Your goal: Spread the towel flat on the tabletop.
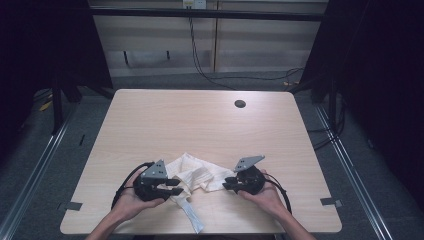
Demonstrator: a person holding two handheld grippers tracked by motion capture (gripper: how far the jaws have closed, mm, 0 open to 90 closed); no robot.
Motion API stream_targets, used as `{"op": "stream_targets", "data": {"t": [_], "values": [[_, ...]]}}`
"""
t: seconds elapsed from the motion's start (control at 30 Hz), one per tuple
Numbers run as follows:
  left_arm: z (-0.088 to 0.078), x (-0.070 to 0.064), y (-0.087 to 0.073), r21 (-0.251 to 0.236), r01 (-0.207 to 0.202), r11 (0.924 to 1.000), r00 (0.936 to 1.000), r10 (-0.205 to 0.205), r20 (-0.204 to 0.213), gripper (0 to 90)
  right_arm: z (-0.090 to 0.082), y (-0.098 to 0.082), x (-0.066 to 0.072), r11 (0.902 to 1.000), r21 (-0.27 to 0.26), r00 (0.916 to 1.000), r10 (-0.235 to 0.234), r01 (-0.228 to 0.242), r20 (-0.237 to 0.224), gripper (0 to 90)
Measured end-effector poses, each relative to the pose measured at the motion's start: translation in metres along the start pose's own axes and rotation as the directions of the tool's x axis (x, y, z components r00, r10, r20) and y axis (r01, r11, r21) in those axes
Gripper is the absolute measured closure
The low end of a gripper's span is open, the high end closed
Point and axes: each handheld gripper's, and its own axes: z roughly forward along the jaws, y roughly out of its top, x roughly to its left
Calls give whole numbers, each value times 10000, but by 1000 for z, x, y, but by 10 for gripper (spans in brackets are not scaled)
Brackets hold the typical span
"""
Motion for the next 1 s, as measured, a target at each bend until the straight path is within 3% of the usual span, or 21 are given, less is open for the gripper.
{"op": "stream_targets", "data": {"t": [0.1, 0.23, 0.27, 0.37, 0.43, 0.6, 0.77, 0.83, 0.87, 0.9, 0.97, 1.0], "values": [[9, -3, 11, 79, -235, 9997, 9994, 233, 250, 712, 0, 1, 1, 10000, 74, 10000, 0, 0, 81, 713], [36, 3, 20, 986, -558, 9936, 9981, 528, 331, 699, 1, 2, -1, 9998, 14, 9997, 197, -197, 158, 639], [44, 8, 18, 1130, -471, 9925, 9988, 450, 207, 705, 1, 1, 0, 9999, -27, 9998, 156, -155, 122, 637], [45, 17, 15, 1272, -191, 9917, 9995, 160, 256, 730, 1, 1, 0, 9999, -30, 9999, 121, -121, 85, 637], [47, 29, 7, 1395, 131, 9901, 9999, -143, 75, 743, 1, 1, -2, 9999, -43, 9999, 141, -141, 17, 637], [53, 26, 3, 1506, -22, 9886, 9999, 3, 122, 733, 1, 0, -2, 9998, -114, 9999, 164, -164, -4, 633], [59, 20, 4, 1615, -297, 9864, 9986, 223, 472, 676, 1, -1, -2, 9997, -153, 9999, 168, -168, -5, 630], [61, 13, 5, 1839, -723, 9803, 9974, 713, 122, 684, 1, -1, -2, 9996, -170, 9998, 206, -206, -38, 629], [61, 13, 7, 2078, -1016, 9729, 9946, 1042, -13, 721, 1, -1, -2, 9996, -180, 9998, 211, -212, -41, 623], [62, 12, 6, 1857, -641, 9805, 9979, 654, -11, 730, 1, -1, -2, 9996, -192, 9997, 217, -218, -56, 613], [60, 14, 5, 1872, -549, 9808, 9985, 522, 192, 745, 1, -1, -2, 9995, -186, 9996, 252, -254, -86, 607], [59, 18, 4, 1737, -221, 9846, 9992, 160, 362, 757, 1, -1, -1, 9995, -200, 9996, 254, -256, -87, 607]]}}
